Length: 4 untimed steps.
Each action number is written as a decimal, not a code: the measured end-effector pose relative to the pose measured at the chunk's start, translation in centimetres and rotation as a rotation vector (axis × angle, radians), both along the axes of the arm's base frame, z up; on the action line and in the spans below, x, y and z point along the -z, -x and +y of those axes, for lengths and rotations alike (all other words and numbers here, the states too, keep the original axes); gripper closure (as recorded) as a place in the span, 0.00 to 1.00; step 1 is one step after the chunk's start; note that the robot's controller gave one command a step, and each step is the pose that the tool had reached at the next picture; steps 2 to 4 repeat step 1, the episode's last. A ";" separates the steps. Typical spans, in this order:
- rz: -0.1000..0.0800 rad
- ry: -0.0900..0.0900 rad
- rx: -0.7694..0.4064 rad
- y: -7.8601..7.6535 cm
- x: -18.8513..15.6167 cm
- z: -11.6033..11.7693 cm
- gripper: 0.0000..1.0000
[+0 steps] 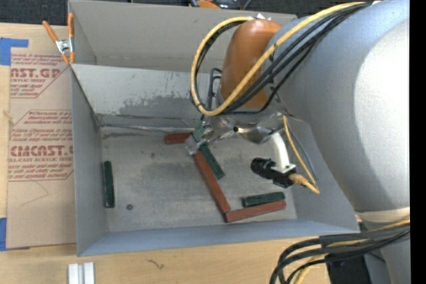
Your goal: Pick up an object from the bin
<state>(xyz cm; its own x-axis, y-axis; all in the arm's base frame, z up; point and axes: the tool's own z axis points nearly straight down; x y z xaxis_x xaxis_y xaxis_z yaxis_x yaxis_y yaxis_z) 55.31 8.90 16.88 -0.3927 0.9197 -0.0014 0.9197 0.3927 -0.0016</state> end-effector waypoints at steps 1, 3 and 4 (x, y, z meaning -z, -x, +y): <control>0.000 0.000 0.000 0.0 0.0 0.0 1.00; 0.000 0.000 0.000 0.0 0.0 0.0 1.00; 0.000 0.000 0.000 0.0 0.0 0.0 1.00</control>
Offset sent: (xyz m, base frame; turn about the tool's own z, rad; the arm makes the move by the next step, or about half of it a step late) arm 0.0000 0.0000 0.0000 0.0000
